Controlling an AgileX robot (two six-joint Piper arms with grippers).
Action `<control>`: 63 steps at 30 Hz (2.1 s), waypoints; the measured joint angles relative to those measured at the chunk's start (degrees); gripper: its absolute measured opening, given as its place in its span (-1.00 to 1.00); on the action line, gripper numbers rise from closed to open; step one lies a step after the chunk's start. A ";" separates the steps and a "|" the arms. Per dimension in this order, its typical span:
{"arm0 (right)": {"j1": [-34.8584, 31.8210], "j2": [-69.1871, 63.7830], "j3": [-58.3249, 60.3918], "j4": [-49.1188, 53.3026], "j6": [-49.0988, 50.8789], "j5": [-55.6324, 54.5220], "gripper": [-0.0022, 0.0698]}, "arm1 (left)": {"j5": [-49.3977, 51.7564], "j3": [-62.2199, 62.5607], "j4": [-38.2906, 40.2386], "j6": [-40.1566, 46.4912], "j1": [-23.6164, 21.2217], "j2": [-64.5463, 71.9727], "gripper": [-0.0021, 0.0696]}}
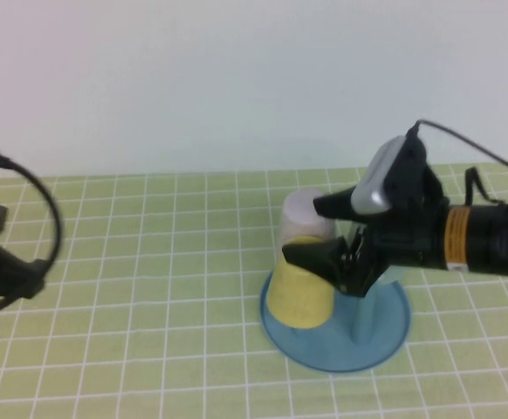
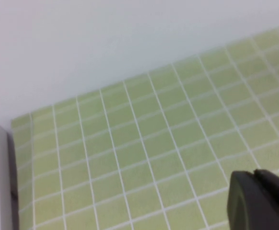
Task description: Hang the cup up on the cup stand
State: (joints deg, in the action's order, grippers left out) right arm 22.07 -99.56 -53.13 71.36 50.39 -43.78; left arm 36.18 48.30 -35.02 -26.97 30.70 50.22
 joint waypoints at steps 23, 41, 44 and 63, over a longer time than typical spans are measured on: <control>0.04 35.50 0.00 6.74 18.28 -5.88 -0.92 | -4.44 -9.05 15.86 -4.40 -21.52 -28.27 -0.95; 0.04 38.08 0.00 -9.43 13.03 -0.44 -0.94 | -8.09 -30.90 15.21 -4.19 -31.33 -50.12 -0.95; 0.13 42.22 0.00 -10.20 14.60 7.97 -0.94 | -8.28 -32.13 15.21 -4.19 -31.33 -50.12 -0.95; -4.12 87.85 19.18 18.50 38.48 35.26 -0.94 | -16.95 -44.38 5.87 -4.19 -31.33 -50.80 -0.95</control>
State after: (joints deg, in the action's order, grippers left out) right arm 17.95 -11.70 -33.95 89.86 88.87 -8.52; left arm 19.23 3.91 -29.14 -31.15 -0.63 -0.58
